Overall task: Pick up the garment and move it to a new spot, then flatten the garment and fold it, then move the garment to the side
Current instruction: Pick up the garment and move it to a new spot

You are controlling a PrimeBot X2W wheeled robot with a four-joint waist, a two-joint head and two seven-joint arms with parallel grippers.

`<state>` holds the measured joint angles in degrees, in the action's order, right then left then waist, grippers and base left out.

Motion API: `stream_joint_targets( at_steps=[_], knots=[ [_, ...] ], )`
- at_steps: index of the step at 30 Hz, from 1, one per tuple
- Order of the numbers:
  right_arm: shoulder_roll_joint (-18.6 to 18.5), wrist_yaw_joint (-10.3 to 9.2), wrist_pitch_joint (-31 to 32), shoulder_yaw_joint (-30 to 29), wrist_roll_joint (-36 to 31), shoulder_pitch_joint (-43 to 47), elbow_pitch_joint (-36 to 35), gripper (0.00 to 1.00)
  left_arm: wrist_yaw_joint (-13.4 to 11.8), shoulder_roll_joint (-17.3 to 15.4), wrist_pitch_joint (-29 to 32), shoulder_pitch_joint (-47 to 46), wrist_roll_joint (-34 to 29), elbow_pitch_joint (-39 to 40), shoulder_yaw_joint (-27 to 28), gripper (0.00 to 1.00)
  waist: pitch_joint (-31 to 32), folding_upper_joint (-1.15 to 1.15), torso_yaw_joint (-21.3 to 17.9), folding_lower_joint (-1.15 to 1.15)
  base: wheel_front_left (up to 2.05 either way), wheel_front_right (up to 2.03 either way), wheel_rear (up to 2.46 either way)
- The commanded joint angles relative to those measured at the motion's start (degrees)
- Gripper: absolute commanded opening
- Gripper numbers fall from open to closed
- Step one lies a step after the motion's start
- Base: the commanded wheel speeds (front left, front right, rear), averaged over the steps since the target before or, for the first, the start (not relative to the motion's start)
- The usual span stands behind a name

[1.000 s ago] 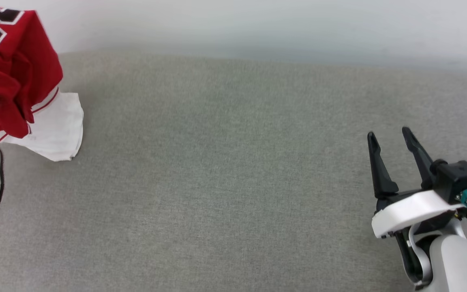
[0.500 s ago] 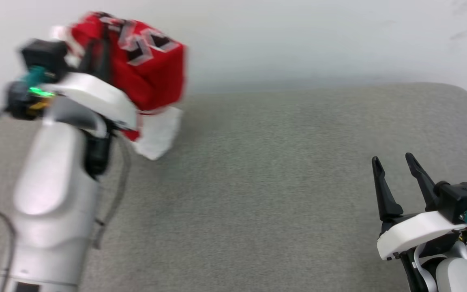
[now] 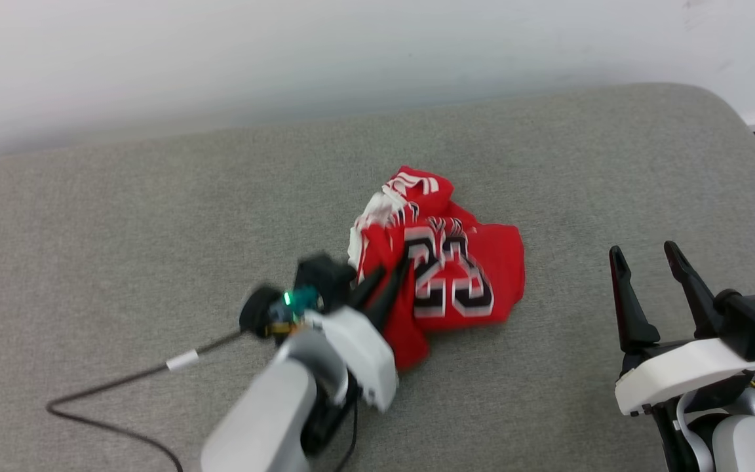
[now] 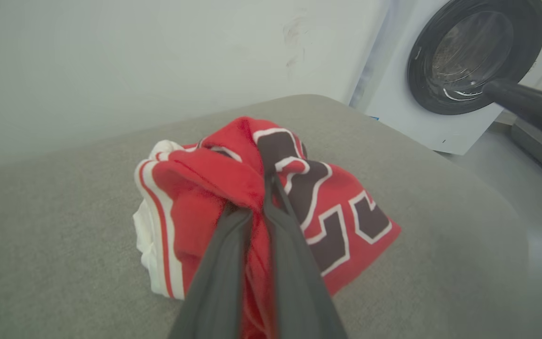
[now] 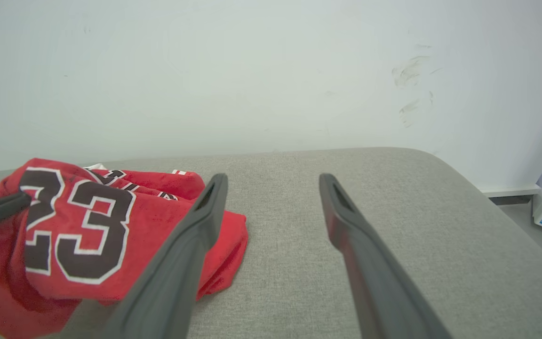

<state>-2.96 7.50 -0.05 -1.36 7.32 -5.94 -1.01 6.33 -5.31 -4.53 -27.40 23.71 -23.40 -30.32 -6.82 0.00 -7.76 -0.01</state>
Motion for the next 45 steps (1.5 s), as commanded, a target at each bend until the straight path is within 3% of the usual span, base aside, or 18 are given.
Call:
stream_joint_targets(
  at_steps=[1,8,9,10,21,34,45],
  knots=[
    [0.1,-0.02,-0.39,0.01,0.12,-0.33,0.15,1.0,0.0,-0.4,0.54,1.81,0.13,-0.28,-0.42,0.0,-0.53,0.0,0.31,0.01,0.0,0.0,0.0],
    [0.1,-0.02,-0.56,0.6,0.3,-1.23,0.73,1.0,-0.32,-2.8,2.7,9.99,-0.32,-2.48,-3.62,0.0,-1.49,0.0,2.26,0.01,0.0,0.0,0.0],
    [0.09,-0.02,-0.62,0.5,0.26,-1.45,0.82,1.0,-0.22,-2.82,2.72,10.61,-0.15,-2.53,-3.88,0.28,-1.53,0.0,2.58,0.01,0.0,0.0,0.0],
    [0.08,-0.03,-0.69,0.45,0.26,-1.57,1.01,1.0,-0.18,-2.97,2.55,10.98,-0.15,-2.51,-4.09,1.0,-1.41,0.0,2.86,0.01,0.0,0.0,0.0],
    [0.08,-0.02,-0.43,-0.93,-0.01,0.48,1.77,1.0,-5.65,-2.93,-8.37,10.82,-1.84,4.01,-0.23,1.0,3.6,0.0,5.91,0.01,0.0,0.0,0.0],
    [0.09,-0.02,0.92,-1.05,0.39,4.08,1.16,1.0,-12.92,-7.17,-9.95,14.56,1.69,7.54,10.19,1.0,7.5,0.0,6.7,0.01,0.0,0.0,0.0],
    [0.09,-0.02,1.64,0.49,0.87,7.12,0.79,1.0,-14.51,-10.78,-8.92,20.09,2.26,10.06,11.84,1.0,8.74,0.0,6.2,0.01,0.0,0.0,0.0]
  ],
)
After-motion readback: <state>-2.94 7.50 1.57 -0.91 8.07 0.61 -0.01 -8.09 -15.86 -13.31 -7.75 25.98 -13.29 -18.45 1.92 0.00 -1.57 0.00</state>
